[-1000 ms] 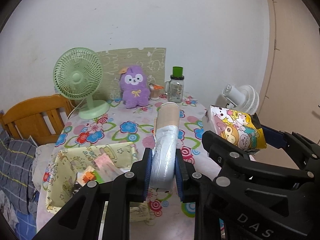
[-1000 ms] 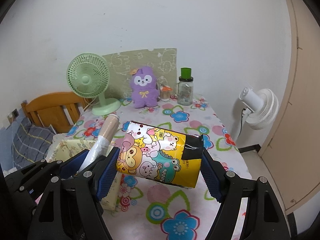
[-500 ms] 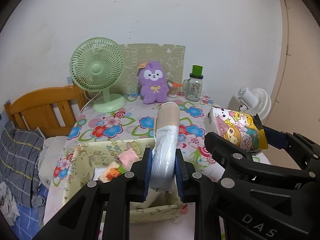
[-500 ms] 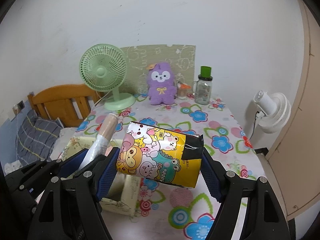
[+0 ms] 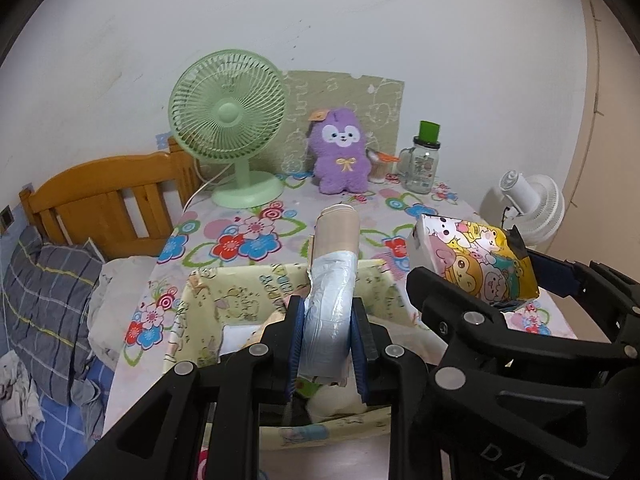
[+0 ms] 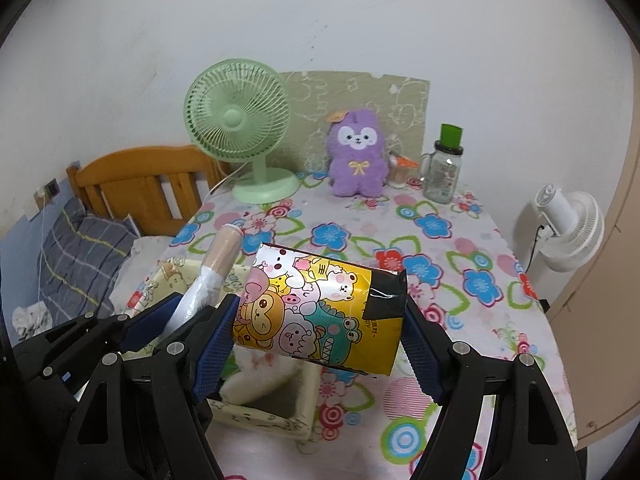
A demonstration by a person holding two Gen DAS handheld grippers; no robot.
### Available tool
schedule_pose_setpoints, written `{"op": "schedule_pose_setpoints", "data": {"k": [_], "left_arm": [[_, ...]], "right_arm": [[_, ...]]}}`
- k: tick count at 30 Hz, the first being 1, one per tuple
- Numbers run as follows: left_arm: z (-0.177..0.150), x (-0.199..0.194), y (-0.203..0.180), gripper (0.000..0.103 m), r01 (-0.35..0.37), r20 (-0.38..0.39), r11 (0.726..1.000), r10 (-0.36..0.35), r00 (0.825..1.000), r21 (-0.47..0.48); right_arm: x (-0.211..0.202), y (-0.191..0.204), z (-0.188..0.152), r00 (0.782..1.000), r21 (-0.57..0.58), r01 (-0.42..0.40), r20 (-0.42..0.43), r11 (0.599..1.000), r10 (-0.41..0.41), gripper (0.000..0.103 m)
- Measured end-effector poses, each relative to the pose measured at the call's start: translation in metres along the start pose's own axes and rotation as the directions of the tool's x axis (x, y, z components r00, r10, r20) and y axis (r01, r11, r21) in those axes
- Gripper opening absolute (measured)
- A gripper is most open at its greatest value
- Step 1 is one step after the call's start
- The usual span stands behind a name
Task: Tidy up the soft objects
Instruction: 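Open the left tool over the box dropping the roll while the right tool drops the snack box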
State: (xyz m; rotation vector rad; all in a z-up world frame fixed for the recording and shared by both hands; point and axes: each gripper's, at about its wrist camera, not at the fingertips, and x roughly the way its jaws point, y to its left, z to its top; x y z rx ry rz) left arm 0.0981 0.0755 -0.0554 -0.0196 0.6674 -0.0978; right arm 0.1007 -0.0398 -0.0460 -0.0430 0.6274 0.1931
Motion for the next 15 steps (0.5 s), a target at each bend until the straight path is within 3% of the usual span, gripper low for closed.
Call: {"op": "schedule_pose_setpoints", "data": {"k": [10,15], "left_arm": [[-0.008,0.018,0.018,0.022,-0.016,-0.044,1.000,0.016,0.999,-0.004],[-0.010,0.027,0.025,0.035,-0.031,-0.061,0.999,0.030,0.998,-0.010]], "right_arm": [[0.025,0.021,-0.001,0.998,-0.001,-0.041,-0.042,0.999,0.041,0.079],[0.034,0.027,-0.001,0.997,-0.006,-0.050,-0.054,0.999,0.049,0.079]]}}
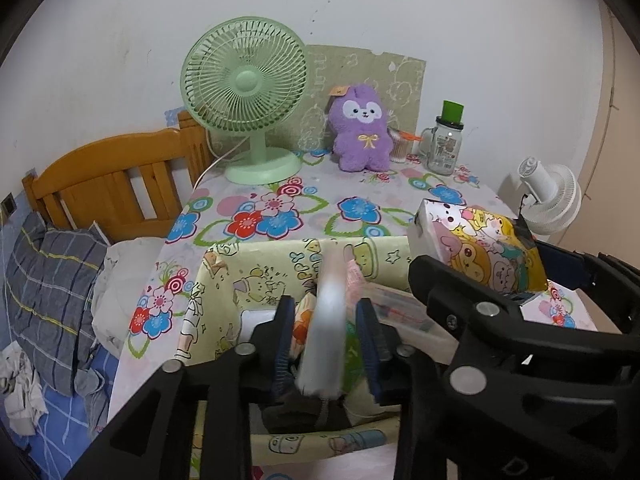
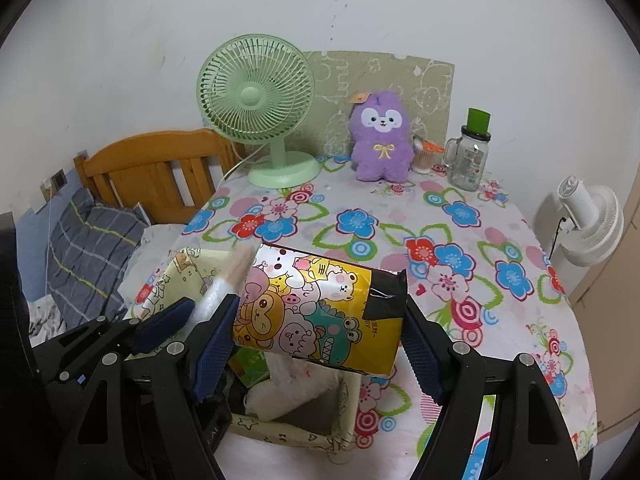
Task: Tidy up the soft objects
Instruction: 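Open the left tool over the box dropping the roll while the right tool drops the snack box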
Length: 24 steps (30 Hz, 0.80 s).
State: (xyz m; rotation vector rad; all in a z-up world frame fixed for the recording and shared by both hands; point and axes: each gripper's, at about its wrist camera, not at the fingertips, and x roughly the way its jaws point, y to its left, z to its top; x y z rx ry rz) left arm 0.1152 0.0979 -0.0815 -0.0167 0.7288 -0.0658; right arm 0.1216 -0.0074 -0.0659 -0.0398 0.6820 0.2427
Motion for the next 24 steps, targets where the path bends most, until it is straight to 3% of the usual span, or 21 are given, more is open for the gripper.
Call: {"op": "schedule_pose_setpoints", "data": {"k": [3,5,18,24], "left_arm": [[0.000,0.001,0.004,0.051,-0.016,-0.002,1.000,0.016,1.000,-0.003],[-0.001,0.000,0.007,0.070,-0.011,-0.004,1.000,0.011,1.000,-0.007],[-0.003,0.009,0.026,0.082,-0.095,-0.034,0.995,0.096,0.995,0.018],[-0.008,0.011,0.021,0.086,-0.091,-0.055,0.994,0.095,0.994,0.056]], "right_arm": [[0.008,0.002,0.000,1.000,0.003,-0.008,-0.013,1.000,0.008,0.079],[0.012,0.004,0.000,1.000,0.004,-0.018,-0.024,1.000,0.018,0.079],[0.037,0.026,0.004,0.996,-0.036,-0.063,-0.062,0.997,0.061,0.079],[0.045,0.029,0.002,0.995,-0.045,-0.067,-0.074,0.997,0.063,0.081]]}}
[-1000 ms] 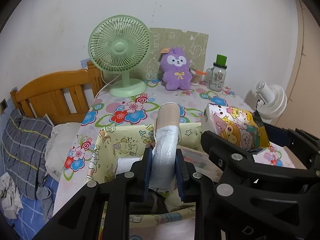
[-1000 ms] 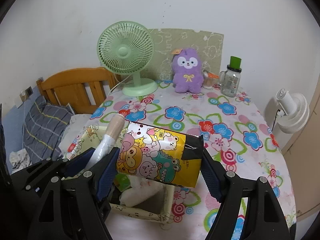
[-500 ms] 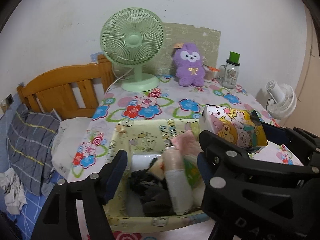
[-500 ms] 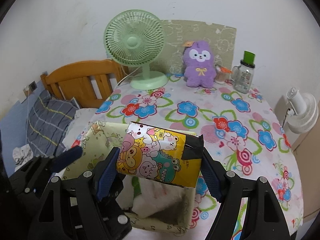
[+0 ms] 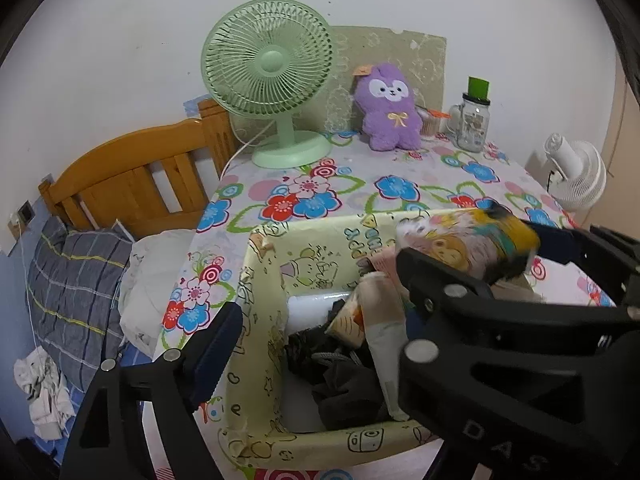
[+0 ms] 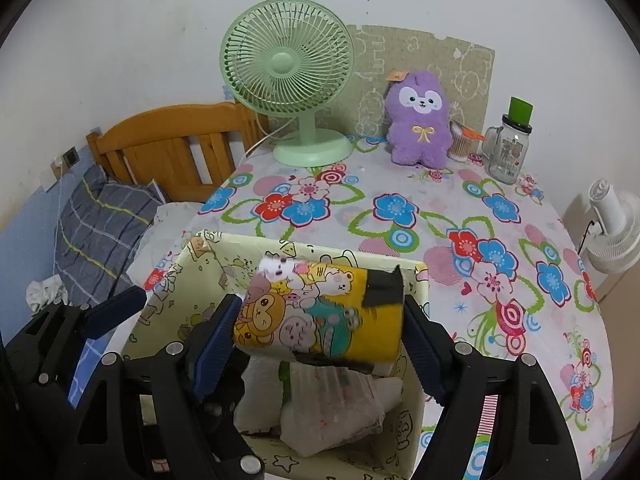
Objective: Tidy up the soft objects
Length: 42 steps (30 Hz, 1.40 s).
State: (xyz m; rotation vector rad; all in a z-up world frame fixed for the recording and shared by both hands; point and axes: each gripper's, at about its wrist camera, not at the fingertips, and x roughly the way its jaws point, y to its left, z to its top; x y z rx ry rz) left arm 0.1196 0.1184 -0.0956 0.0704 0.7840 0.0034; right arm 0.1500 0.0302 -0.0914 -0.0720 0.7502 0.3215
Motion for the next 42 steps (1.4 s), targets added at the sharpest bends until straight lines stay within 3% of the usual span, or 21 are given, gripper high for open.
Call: {"op": "schedule_pose_setpoints", "data": {"k": [10,21,42], "left_arm": [[-0.002,-0.013,-0.009,0.090,0.032,0.009,0.999,-0.032,0.999,0.009],[0.000,-0.033,-0.025,0.091,0.048,0.049,0.999,-0.048,0.998,-0.004],[-0.001,-0.053,-0.084,0.095,0.092,0.078,0.996,-0.093,0.993,0.015]], "right_arm": [[-0.005,-0.001,-0.001,1.000,-0.010,-0.007,0.022,1.000,0.007,0.095],[-0.031,-0.008,-0.011,0.998,-0.040,0.040,0.055,0.998,-0.038,0.095],[-0.080,-0.068,-0.036,0.989,0.052,0.116,0.088,0.992,-0.120,0.096]]}}
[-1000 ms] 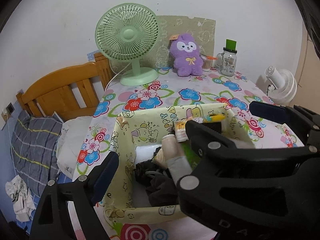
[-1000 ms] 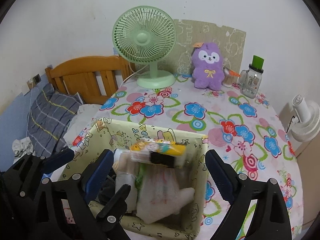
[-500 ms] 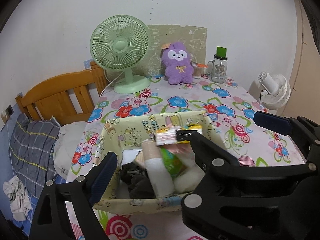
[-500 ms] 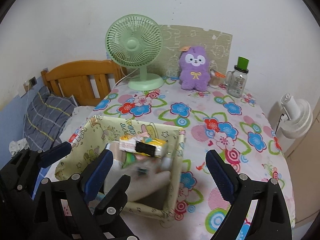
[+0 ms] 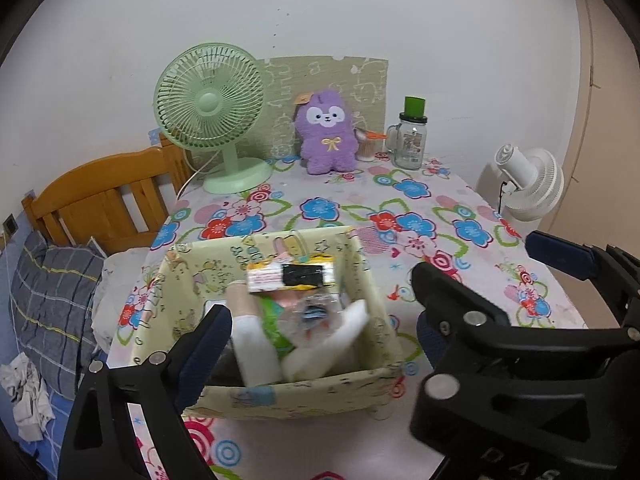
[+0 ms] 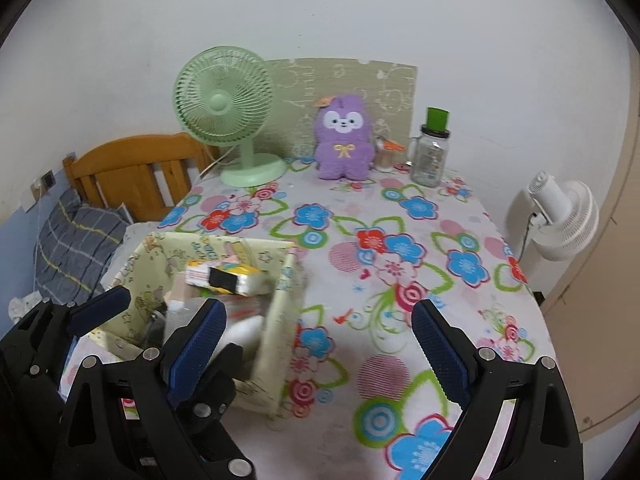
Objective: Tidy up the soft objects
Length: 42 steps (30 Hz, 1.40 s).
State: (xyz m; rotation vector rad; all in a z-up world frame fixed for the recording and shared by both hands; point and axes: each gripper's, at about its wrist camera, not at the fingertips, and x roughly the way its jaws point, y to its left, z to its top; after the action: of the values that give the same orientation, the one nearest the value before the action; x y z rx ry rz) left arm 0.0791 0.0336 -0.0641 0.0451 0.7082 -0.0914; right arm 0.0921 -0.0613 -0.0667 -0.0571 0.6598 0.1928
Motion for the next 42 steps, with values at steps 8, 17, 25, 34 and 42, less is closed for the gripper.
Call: {"op": "schedule_pose_setpoints", "data": {"k": [8,17,25,34,42], "left_arm": [[0.006,-0.008,-0.029,0.098,0.001,0.028,1.000,-0.002,1.000,0.017],[0.011,-0.018,-0.051,0.099,-0.001,0.051,1.000,0.000,0.999,0.025],[0.012,-0.032,-0.064,0.101,-0.012,0.077,1.000,0.012,0.997,0.010],[0.008,-0.050,-0.066,0.102,-0.039,0.111,0.999,0.041,0.993,-0.023],[0.002,-0.066,-0.061,0.102,-0.077,0.130,0.997,0.081,0.988,-0.032]], "right_arm": [[-0.020,-0.031,-0.003,0.998,0.035,0.044,0.033,0.998,-0.045,0.096],[-0.042,-0.063,-0.007,0.995,0.067,0.065,0.070,0.996,-0.070,0.096],[-0.060,-0.088,-0.015,0.992,0.107,0.064,0.097,0.992,-0.075,0.096],[-0.082,-0.108,-0.021,0.988,0.125,0.065,0.129,0.990,-0.081,0.096],[-0.099,-0.119,-0.028,0.983,0.134,0.063,0.161,0.989,-0.085,0.099]]}}
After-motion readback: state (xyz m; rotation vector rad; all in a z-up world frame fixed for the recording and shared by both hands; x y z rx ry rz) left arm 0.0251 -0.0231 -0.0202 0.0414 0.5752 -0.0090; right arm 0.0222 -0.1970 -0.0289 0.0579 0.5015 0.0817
